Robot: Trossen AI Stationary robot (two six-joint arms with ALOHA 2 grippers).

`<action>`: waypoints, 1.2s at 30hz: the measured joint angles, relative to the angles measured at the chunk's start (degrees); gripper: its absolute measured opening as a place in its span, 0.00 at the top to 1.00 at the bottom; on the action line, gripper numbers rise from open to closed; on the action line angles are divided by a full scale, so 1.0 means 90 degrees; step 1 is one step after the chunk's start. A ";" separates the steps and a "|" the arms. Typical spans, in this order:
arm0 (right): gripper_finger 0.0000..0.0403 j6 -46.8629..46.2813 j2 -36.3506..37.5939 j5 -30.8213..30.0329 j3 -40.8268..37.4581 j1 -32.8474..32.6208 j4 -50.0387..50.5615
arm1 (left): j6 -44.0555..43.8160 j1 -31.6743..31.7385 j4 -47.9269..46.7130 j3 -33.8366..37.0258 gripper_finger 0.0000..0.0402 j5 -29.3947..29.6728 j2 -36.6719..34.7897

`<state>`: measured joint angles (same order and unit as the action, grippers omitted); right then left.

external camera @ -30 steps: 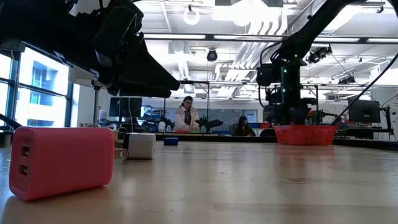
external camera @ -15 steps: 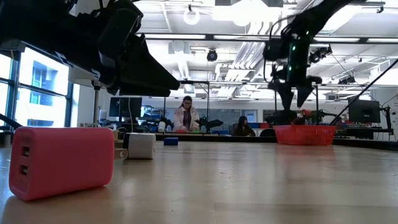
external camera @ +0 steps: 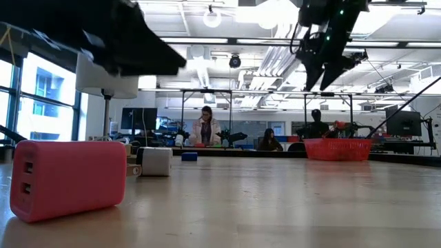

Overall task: Pick & Place Office items
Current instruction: Put the white charger adapter into the top red basket

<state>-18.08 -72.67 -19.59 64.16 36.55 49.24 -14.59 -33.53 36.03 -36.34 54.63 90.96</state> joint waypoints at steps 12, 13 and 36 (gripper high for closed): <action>0.37 -0.0466 0.0392 -0.0071 0.0000 -0.1576 0.0041 | 0.1314 -0.1499 -0.0409 0.0000 0.39 0.1561 -0.0781; 0.37 -0.0498 0.0392 -0.0156 0.0000 -0.1703 0.0041 | 0.1314 -0.1662 -0.0527 0.0000 0.39 0.1748 -0.0809; 0.37 -0.1156 0.0392 -0.1001 -0.0005 -0.3608 -0.0026 | -0.2863 -0.3077 -0.4010 0.0005 0.39 0.0819 -0.0821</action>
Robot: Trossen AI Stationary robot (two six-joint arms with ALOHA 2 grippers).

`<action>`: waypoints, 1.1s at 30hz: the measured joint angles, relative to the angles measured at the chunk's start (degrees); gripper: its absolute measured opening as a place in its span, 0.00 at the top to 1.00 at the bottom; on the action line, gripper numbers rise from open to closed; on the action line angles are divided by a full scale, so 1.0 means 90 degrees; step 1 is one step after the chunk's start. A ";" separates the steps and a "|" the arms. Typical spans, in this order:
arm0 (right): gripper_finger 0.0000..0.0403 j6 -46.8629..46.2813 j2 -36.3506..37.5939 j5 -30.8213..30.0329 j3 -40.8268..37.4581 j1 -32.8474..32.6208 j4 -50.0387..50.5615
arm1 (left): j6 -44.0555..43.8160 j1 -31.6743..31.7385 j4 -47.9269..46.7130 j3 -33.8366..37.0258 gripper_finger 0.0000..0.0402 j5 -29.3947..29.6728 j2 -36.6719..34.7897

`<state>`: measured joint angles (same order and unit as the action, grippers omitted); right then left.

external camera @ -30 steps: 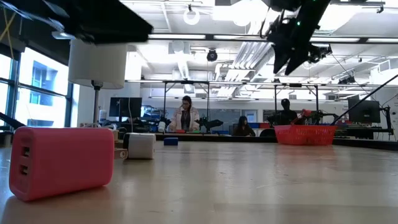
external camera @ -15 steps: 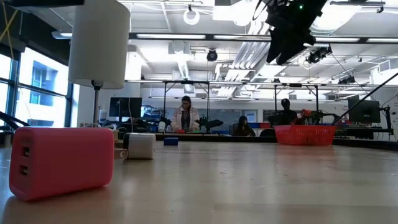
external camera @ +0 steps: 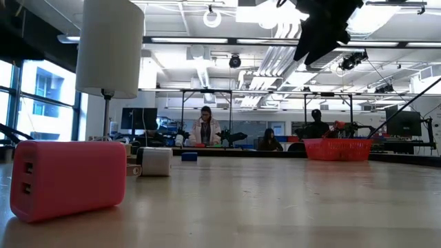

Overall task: Pick & Place Office items
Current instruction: Put the white charger adapter into the top red basket

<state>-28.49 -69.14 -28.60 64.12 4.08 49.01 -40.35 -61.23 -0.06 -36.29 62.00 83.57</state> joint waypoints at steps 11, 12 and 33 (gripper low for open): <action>0.37 -0.0048 -0.0007 -0.0002 0.0000 -0.0438 -0.0242 | -0.1695 0.0428 -0.1609 0.0050 0.39 -0.1050 0.0000; 0.37 -0.0049 -0.0024 -0.0005 0.0000 -0.0477 -0.0242 | -0.1697 0.0447 -0.1612 0.0072 0.39 -0.1093 0.0000; 0.37 -0.0025 -0.0416 0.0000 -0.0007 -0.0872 -0.0594 | -0.2254 0.0288 -0.0508 0.1063 0.39 -0.1483 0.0000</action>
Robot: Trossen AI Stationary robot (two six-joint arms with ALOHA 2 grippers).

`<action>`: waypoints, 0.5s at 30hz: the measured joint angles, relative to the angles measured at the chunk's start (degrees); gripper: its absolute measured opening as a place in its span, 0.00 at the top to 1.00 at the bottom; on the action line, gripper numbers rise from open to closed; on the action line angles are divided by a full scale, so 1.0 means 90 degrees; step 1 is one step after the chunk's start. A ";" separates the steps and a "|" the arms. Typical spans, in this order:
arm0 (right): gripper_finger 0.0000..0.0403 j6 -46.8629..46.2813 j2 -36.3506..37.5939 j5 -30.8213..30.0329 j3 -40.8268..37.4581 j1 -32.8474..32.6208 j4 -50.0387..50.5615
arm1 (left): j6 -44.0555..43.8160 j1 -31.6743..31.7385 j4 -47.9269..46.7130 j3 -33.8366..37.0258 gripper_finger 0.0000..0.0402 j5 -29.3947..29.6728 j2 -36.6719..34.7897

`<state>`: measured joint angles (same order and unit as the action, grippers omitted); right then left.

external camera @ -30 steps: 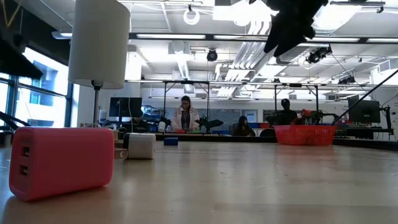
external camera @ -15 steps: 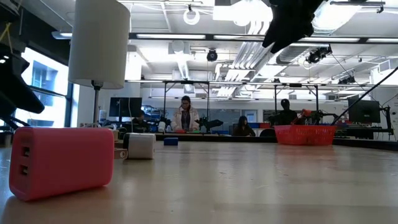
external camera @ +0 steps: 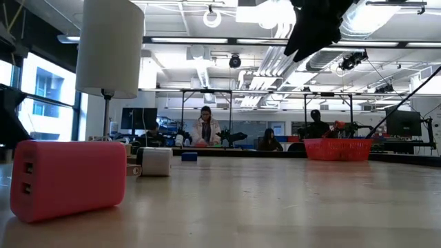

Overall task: Pick & Place Office items
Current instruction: Put the white charger adapter into the top red basket

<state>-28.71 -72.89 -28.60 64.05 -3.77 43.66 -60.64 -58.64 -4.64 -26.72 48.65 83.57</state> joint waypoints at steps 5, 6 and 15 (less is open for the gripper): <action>0.37 0.0005 -0.0137 0.0002 0.0000 0.0000 -0.0114 | 0.0067 0.0001 0.0797 0.0444 0.39 -0.0045 0.0000; 0.37 0.0005 -0.0167 0.0001 0.0002 0.0000 -0.0131 | 0.0070 0.0001 0.0917 0.0530 0.39 -0.0040 0.0000; 0.37 0.0005 -0.0359 0.0005 0.0006 0.0000 -0.0237 | 0.0298 0.0005 0.1398 0.0812 0.39 -0.0029 0.0018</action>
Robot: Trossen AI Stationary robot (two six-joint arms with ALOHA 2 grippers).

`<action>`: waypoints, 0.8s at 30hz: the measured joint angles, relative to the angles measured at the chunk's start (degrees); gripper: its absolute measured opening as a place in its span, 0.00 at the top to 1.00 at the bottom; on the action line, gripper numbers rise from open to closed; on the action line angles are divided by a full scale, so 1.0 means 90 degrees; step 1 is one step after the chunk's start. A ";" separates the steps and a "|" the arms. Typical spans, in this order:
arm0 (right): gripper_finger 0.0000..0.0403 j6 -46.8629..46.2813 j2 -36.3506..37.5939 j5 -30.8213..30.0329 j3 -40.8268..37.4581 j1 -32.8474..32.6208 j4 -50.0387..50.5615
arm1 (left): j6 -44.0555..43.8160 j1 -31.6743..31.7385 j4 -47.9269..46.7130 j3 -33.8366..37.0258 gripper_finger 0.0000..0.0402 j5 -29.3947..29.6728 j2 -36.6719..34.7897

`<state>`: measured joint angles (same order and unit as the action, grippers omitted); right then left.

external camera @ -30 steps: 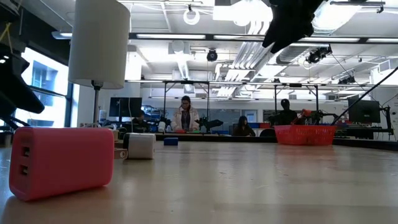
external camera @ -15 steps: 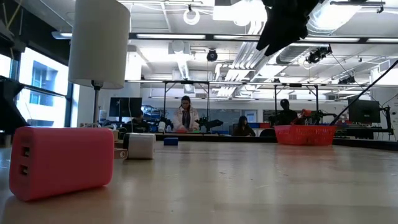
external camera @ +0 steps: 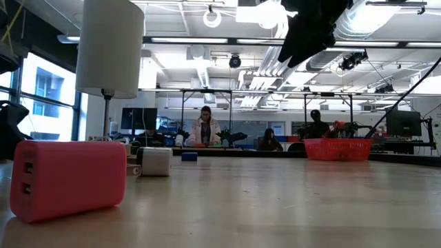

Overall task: Pick & Place Office items
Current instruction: Put the white charger adapter into the top red basket

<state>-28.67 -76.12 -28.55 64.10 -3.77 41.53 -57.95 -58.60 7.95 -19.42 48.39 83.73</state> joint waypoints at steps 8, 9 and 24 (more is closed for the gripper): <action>0.37 -0.0002 -0.0029 0.0016 -0.0001 0.0000 -0.0079 | 0.0315 0.0168 0.0573 0.0015 0.39 0.0092 0.0607; 0.37 -0.0002 -0.0029 0.0017 -0.0001 0.0000 -0.0079 | 0.0399 0.0191 0.0731 0.0013 0.39 0.0133 0.0718; 0.37 -0.0002 -0.0022 0.0017 -0.0001 0.0000 -0.0276 | 0.0965 0.0287 0.2495 0.0278 0.40 0.0359 0.1536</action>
<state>-28.69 -76.31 -28.40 64.10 -3.77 39.04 -49.27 -56.02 30.41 -16.91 51.62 97.55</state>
